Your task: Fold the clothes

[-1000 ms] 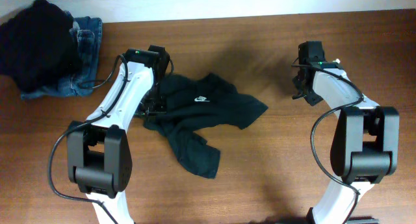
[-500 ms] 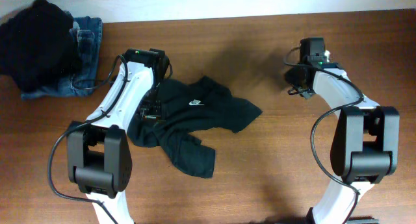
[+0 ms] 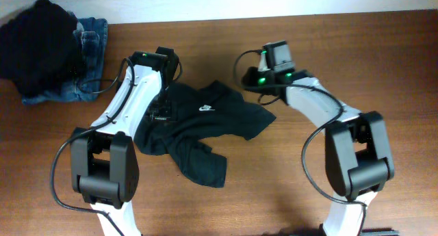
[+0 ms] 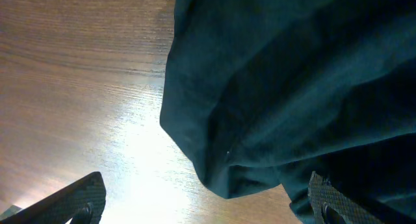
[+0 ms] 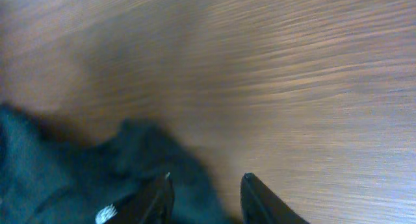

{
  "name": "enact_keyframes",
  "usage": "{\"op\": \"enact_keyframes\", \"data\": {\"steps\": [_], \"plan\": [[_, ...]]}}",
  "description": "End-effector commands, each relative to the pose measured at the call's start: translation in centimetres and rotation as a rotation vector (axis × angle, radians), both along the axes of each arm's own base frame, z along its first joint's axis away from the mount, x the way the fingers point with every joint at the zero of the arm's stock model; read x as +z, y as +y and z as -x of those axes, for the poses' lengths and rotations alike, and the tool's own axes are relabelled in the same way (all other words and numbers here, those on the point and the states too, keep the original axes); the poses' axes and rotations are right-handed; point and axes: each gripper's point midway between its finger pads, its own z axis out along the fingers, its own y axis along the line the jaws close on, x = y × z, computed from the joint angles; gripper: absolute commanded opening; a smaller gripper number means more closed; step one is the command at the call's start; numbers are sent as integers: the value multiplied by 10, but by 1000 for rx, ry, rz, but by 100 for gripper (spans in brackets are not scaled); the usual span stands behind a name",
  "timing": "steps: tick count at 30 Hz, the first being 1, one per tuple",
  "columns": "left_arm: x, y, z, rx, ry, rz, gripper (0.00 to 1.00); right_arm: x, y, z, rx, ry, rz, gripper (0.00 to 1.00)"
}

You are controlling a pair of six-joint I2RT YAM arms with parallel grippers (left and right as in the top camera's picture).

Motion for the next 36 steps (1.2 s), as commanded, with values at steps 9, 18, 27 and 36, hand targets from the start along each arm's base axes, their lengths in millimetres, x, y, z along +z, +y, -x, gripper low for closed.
{"op": "enact_keyframes", "data": {"steps": [9, 18, 27, 36], "plan": [[-2, -12, -26, 9, -102, 65, 99, 1, 71, 31, 185, 0, -7, 4], [-2, -15, -35, 8, -141, 75, 99, -18, 100, 49, 238, 14, 44, 4], [-2, -15, -38, 8, -153, 75, 99, -53, 98, 48, 193, 76, 45, 4], [-2, -15, -38, 7, -154, 75, 99, -61, 84, 35, 124, 42, 114, 4]]}}
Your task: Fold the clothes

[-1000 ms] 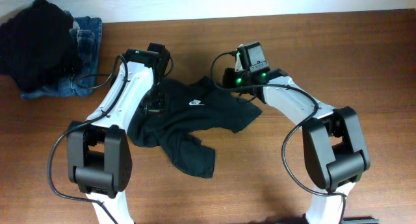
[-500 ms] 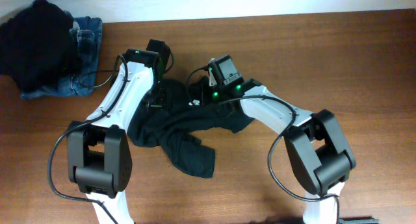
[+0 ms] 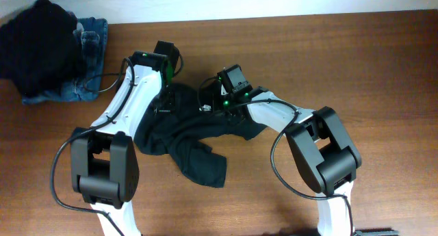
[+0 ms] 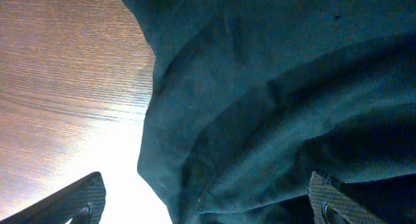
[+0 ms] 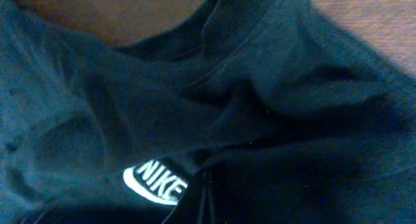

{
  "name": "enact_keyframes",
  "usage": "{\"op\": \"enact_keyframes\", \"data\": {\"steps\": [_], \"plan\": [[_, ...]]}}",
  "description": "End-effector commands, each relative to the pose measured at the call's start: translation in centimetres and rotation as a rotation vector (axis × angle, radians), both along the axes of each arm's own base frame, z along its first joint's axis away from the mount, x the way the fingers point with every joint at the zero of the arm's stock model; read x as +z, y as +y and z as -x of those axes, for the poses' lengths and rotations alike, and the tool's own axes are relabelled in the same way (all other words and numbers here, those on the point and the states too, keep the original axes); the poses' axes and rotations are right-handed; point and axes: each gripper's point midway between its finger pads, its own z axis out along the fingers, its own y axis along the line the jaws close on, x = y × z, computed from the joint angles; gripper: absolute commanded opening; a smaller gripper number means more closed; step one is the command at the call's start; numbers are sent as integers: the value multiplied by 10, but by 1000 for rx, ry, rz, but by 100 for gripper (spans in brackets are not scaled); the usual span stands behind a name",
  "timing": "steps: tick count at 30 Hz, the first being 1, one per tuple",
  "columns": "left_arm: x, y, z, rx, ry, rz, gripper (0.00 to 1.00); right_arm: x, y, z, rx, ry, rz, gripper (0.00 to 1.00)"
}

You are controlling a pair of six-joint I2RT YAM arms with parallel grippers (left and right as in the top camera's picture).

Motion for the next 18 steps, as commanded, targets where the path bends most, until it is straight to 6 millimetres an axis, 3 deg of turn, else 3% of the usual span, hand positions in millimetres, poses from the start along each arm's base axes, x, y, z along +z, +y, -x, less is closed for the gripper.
{"op": "enact_keyframes", "data": {"steps": [1, 7, 14, 18], "plan": [[3, -1, -4, 5, -14, 8, 99, -2, -14, -13, -67, -42, 67, 4], [3, -1, -4, 5, -14, 8, 99, -2, -36, -25, -141, -98, 170, 4], [3, -1, -4, 5, -14, 8, 99, 0, -77, -42, -274, -135, 260, 5], [2, -1, -4, 5, -13, 8, 99, -1, -112, -54, -348, -123, 265, 7]]}}
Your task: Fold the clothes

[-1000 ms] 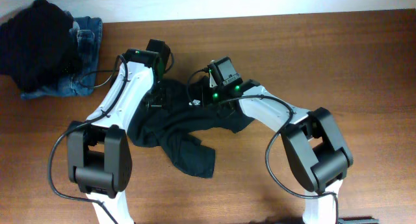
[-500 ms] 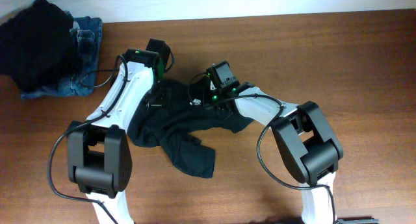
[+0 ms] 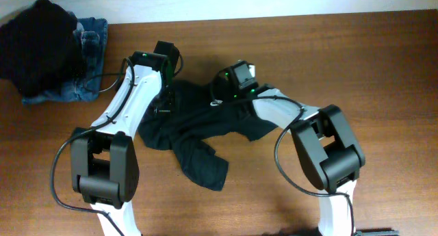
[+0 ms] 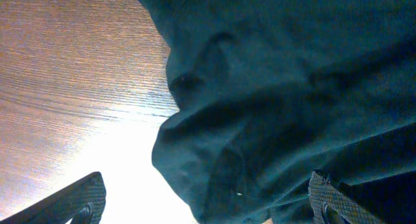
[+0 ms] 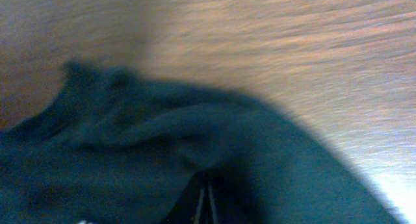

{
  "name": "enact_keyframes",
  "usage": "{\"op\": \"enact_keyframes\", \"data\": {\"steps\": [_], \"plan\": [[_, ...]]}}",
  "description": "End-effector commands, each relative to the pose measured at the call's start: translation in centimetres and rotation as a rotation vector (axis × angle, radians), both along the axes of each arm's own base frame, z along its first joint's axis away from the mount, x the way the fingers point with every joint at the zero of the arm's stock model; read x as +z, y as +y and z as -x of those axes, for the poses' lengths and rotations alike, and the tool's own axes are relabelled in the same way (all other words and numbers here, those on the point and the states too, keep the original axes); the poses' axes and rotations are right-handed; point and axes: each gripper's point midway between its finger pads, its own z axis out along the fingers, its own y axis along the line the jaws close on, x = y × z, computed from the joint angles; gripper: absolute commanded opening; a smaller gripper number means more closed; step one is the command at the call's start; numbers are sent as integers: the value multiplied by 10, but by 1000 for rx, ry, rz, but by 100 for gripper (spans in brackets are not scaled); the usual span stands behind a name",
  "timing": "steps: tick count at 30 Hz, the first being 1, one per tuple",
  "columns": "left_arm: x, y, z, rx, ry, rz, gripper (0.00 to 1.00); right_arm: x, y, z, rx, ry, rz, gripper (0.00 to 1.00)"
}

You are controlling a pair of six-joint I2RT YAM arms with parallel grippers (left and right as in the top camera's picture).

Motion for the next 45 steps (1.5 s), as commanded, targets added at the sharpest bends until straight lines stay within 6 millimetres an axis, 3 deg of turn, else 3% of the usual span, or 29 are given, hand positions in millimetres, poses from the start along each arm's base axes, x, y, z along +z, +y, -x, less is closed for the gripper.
{"op": "enact_keyframes", "data": {"steps": [1, 8, 19, 21, 22, 25, 32, 37, 45], "plan": [[3, -1, -4, 5, -13, 8, 99, -1, -50, -18, -129, -12, 47, 7], [3, -1, -4, 5, -13, 9, 99, -9, -119, -18, -355, 61, 15, 5], [2, -1, 5, 5, 27, 13, 99, -13, -198, -12, -584, 126, -8, 6], [0, -10, 9, 6, 49, 66, 99, -11, -215, -8, -628, 148, -6, 9], [-3, -27, 14, 7, 76, 164, 99, -9, -235, -4, -670, 172, -2, 10], [-3, -55, 19, 3, 105, 314, 99, -10, -258, 4, -737, 203, -24, 10], [-4, -117, 10, -70, 70, 563, 99, -14, -262, 12, -749, 258, -106, 11], [-9, -168, 7, -160, 51, 707, 99, -13, -254, 6, -724, 252, -155, 18], [-42, -205, -12, -167, 3, 754, 99, -12, -252, 4, -719, 248, -166, 18]]}}
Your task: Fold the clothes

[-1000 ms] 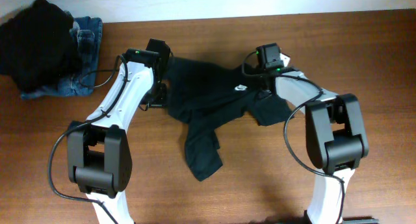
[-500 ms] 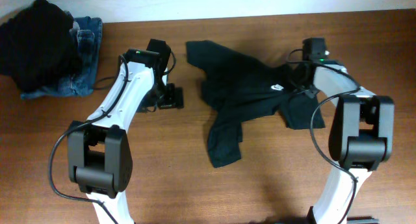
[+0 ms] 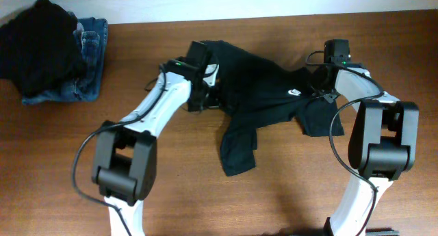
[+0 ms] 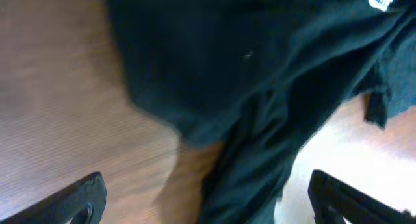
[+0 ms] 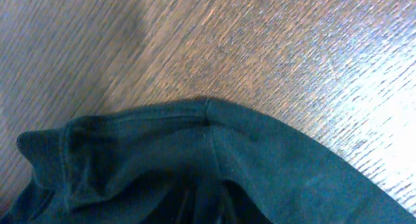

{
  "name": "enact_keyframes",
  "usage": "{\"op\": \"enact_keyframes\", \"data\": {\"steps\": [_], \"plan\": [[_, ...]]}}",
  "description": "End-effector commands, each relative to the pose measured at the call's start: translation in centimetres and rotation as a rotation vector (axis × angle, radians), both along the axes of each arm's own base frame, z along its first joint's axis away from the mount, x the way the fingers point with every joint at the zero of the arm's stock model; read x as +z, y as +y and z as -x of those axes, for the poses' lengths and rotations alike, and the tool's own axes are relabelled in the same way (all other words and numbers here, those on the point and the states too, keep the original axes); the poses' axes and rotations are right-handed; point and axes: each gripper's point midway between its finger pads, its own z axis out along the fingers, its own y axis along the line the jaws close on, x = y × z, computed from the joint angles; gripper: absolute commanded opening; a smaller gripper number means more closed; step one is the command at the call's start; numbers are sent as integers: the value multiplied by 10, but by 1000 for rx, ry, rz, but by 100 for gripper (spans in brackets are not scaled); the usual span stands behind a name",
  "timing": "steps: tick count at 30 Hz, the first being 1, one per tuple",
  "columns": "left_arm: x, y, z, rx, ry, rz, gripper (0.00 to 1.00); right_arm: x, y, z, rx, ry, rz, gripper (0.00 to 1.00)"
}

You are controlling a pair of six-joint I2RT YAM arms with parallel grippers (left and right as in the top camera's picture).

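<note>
A black shirt with a small white logo lies crumpled across the middle and right of the brown table; one part trails toward the front. My left gripper hovers at the shirt's left edge. In the left wrist view it stands open, fingers wide apart over dark cloth. My right gripper is at the shirt's right end. In the right wrist view it is buried in a fold of the shirt, shut on it.
A heap of other clothes sits at the far left corner: a black garment on top of blue jeans. The table's far edge meets a white wall.
My right gripper, shut on the shirt, has moved from the table's middle to the right, and the shirt has shifted right with it. The left gripper, still open, is also further right.
First my right gripper stood open at the shirt's upper right edge while the left hung open over its left side. Then the right was shut on cloth by the logo. Now the shirt lies stretched toward the right, with both grippers further right.
</note>
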Motion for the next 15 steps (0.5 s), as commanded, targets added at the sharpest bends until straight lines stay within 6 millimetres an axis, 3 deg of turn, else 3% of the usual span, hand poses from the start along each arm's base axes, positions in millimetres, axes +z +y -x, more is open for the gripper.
{"op": "enact_keyframes", "data": {"steps": [1, 8, 15], "plan": [[-31, -16, -1, 17, 66, 59, 99, -11, 10, 6, 10, 26, -53, 18], [-61, -30, -2, -4, 104, 116, 99, -11, 10, 6, 10, 25, -53, 18], [-61, -32, -5, -6, 90, 125, 99, -10, 10, 4, 11, 15, -52, 18]]}}
